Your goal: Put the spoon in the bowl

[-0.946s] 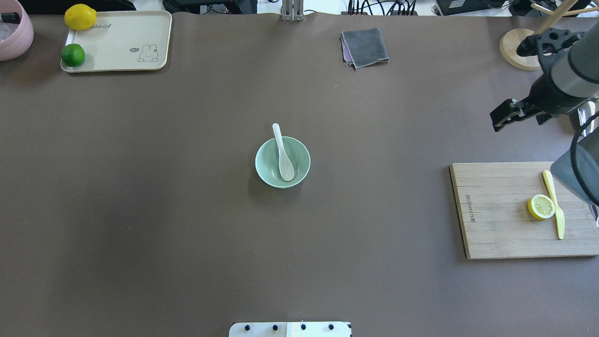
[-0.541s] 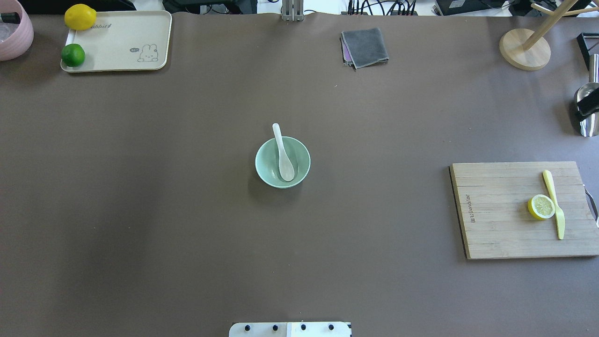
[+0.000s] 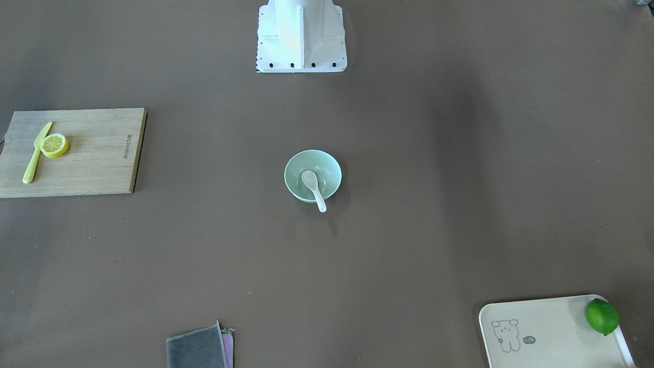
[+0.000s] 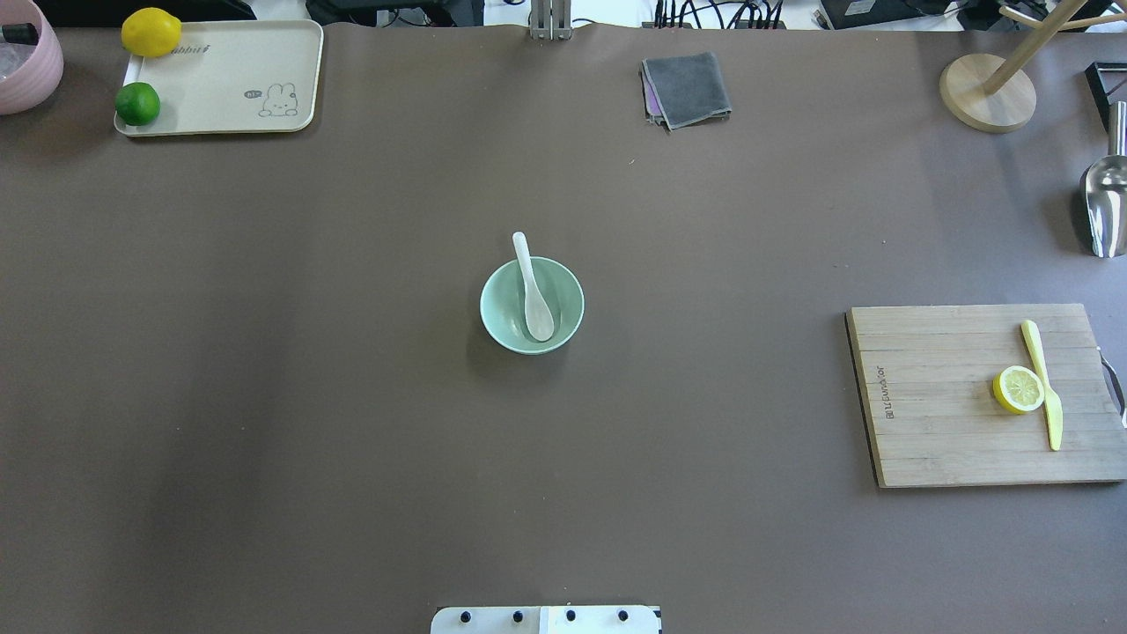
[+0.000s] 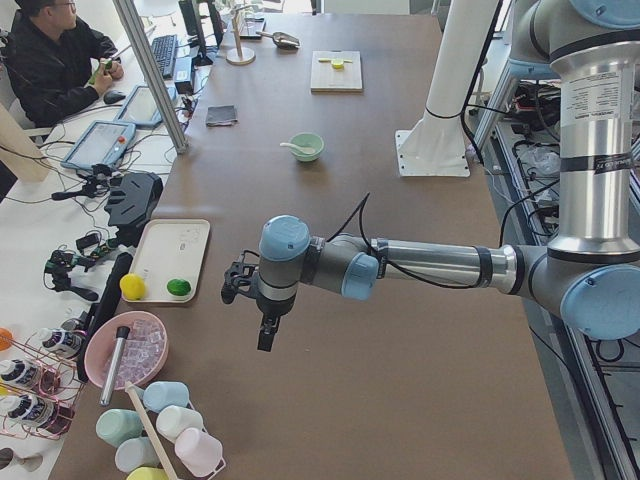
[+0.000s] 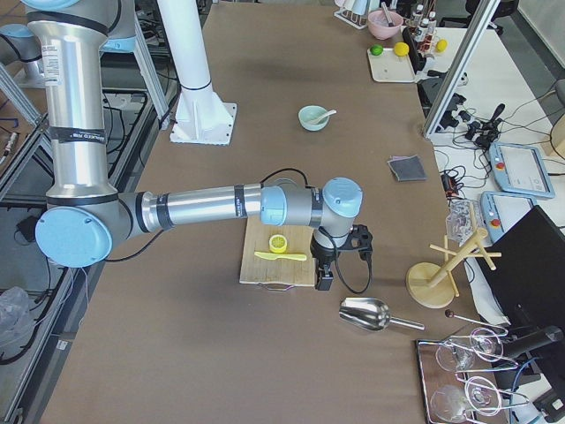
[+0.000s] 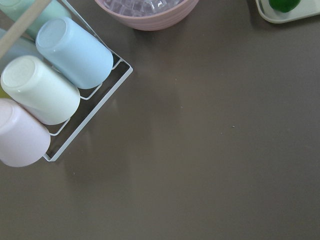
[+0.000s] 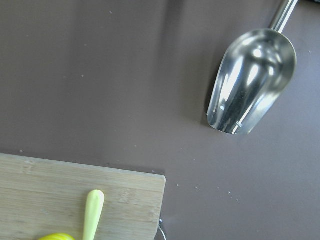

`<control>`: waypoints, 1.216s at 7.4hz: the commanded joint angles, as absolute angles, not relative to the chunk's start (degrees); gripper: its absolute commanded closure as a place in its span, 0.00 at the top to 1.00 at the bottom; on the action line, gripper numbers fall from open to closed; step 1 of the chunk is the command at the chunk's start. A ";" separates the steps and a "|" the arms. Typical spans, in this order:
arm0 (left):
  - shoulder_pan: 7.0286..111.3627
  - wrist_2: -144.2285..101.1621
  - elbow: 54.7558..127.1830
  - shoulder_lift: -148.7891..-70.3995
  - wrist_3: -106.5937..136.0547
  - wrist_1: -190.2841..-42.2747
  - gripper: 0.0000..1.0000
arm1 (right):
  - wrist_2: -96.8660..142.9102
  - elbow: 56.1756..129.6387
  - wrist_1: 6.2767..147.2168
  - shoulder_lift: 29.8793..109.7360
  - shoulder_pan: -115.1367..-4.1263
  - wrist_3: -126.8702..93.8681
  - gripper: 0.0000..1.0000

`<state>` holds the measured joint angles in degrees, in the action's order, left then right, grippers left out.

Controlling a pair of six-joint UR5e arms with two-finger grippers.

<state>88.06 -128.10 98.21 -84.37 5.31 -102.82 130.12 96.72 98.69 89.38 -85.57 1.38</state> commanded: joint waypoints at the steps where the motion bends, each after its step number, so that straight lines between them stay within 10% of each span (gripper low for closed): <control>1: 87.98 -128.76 98.09 -84.20 5.54 -102.83 0.98 | 133.40 94.05 98.27 90.35 -87.88 1.67 1.00; 9: 87.98 -129.02 98.00 -84.81 5.71 -102.83 0.98 | 133.68 93.69 97.03 90.88 -88.24 1.14 1.00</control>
<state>87.98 -128.99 97.98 -84.77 5.71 -102.83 133.72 93.77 97.04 90.82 -88.22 1.07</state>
